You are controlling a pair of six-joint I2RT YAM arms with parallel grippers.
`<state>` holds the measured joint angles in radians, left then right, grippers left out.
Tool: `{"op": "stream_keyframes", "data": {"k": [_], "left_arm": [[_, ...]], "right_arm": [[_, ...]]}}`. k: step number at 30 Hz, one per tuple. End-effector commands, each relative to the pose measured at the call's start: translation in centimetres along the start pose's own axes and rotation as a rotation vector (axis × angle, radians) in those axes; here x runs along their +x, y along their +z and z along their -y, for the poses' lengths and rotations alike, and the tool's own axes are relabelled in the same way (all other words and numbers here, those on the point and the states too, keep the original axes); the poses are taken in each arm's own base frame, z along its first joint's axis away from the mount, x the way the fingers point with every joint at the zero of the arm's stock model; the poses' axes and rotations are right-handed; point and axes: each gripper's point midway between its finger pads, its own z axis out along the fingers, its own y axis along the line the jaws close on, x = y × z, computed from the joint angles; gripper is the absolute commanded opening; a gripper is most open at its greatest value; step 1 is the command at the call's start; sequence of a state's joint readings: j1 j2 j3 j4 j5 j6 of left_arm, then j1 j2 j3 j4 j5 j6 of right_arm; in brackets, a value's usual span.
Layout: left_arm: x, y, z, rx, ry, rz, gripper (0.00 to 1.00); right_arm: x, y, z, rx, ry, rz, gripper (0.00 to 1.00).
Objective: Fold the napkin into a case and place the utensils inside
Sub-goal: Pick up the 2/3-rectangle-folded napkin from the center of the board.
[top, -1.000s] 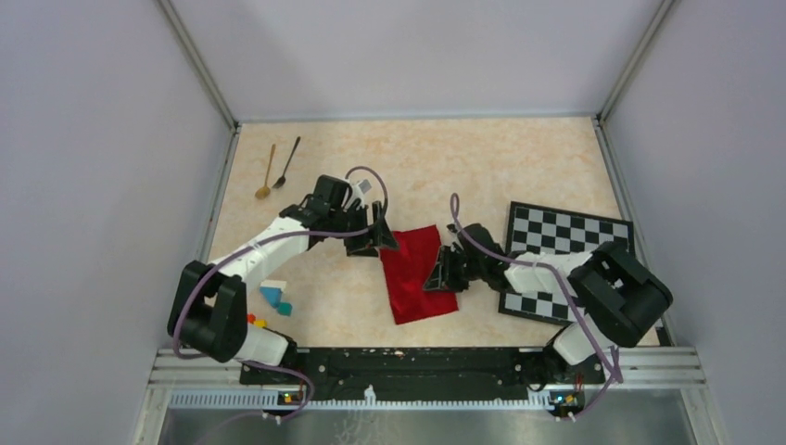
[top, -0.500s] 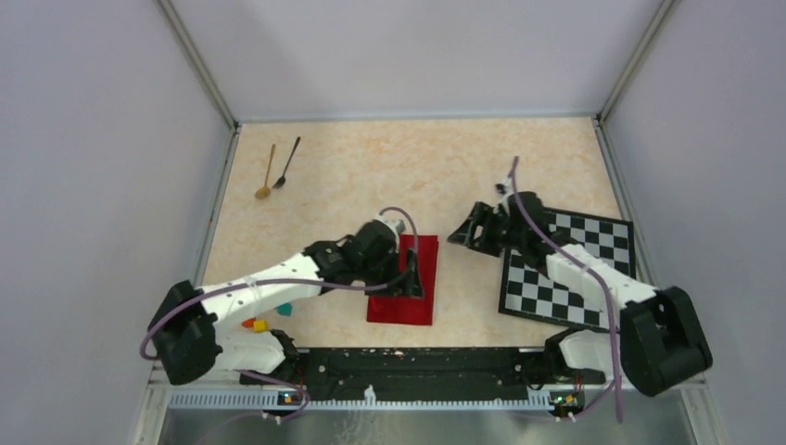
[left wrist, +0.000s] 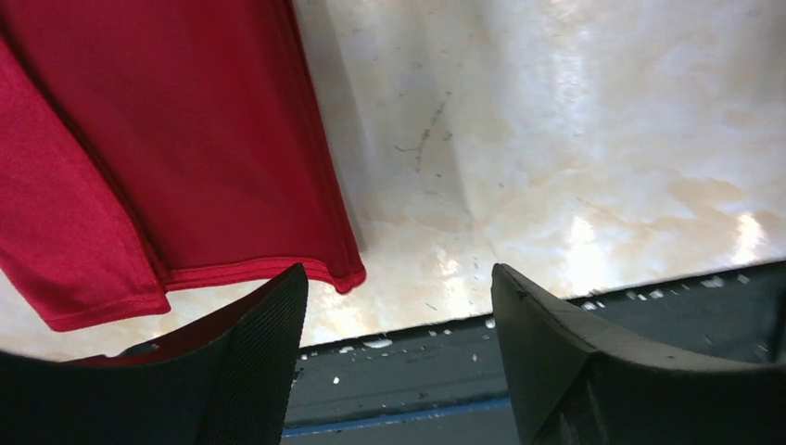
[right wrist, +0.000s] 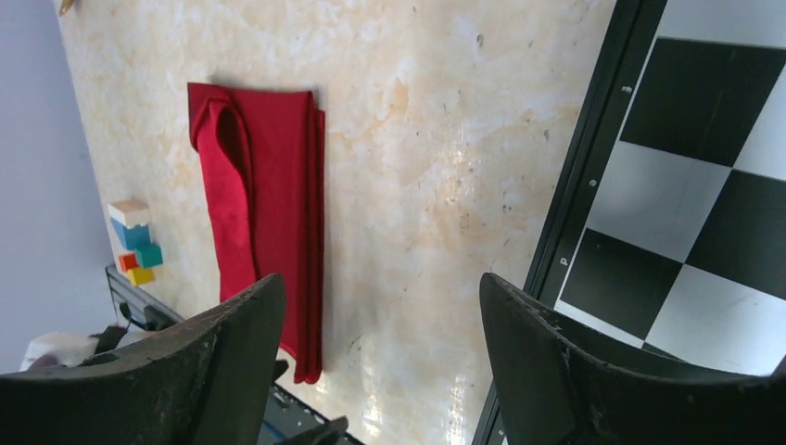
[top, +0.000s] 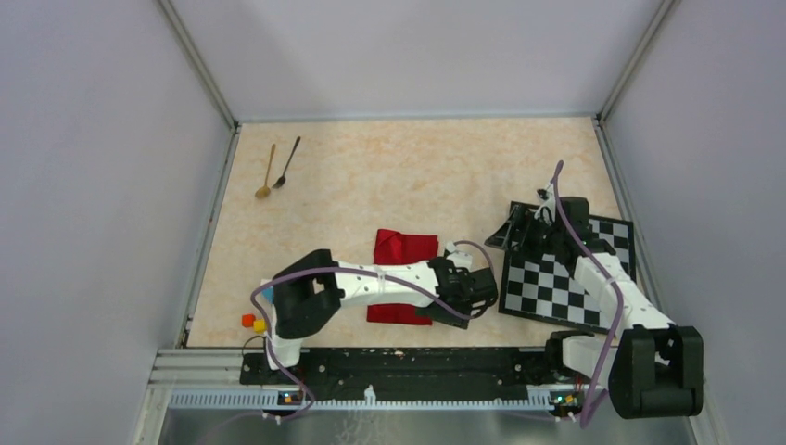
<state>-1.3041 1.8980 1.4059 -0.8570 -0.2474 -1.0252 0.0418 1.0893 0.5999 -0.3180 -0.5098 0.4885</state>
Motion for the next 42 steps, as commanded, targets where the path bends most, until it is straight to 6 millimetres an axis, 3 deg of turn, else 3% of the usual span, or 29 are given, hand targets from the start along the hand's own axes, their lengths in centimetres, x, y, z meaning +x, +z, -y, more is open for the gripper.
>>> {"op": "stream_keyframes", "data": {"k": [1,7,14,20,26,33,42], "left_arm": [[0.0,0.4,-1.8,-0.142,0.023,0.007,0.75],[1.0,1.3,-2.3,-0.191,0.042,-0.005,0.69],[1.2,2.1,-2.9,-0.222,0.056,-0.005,0.51],[1.5,2.4,-3.6,-0.221,0.054,0.004,0.25],[0.8,1.3,-3.8,-0.208,0.047,0.033,0.0],[-0.3,-0.8,-3.9,-0.121,0.008,0.056,0.0],[-0.7,-2.0,-4.2,-0.076,-0.005,0.061,0.0]], "right_arm": [[1.4,-0.1,-0.6,-0.067,-0.031,-0.044,0.75],[1.9,0.0,-0.6,-0.085,-0.028,-0.049,0.73],[2.2,0.1,-0.5,-0.089,-0.028,-0.058,0.72],[3.2,0.5,-1.1,-0.131,-0.031,-0.087,0.79],[4.3,1.2,-2.2,-0.226,0.028,-0.132,0.81],[6.2,2.8,-5.6,-0.369,0.076,-0.19,0.82],[8.4,5.9,-7.1,-0.376,0.21,-0.229,0.8]]}}
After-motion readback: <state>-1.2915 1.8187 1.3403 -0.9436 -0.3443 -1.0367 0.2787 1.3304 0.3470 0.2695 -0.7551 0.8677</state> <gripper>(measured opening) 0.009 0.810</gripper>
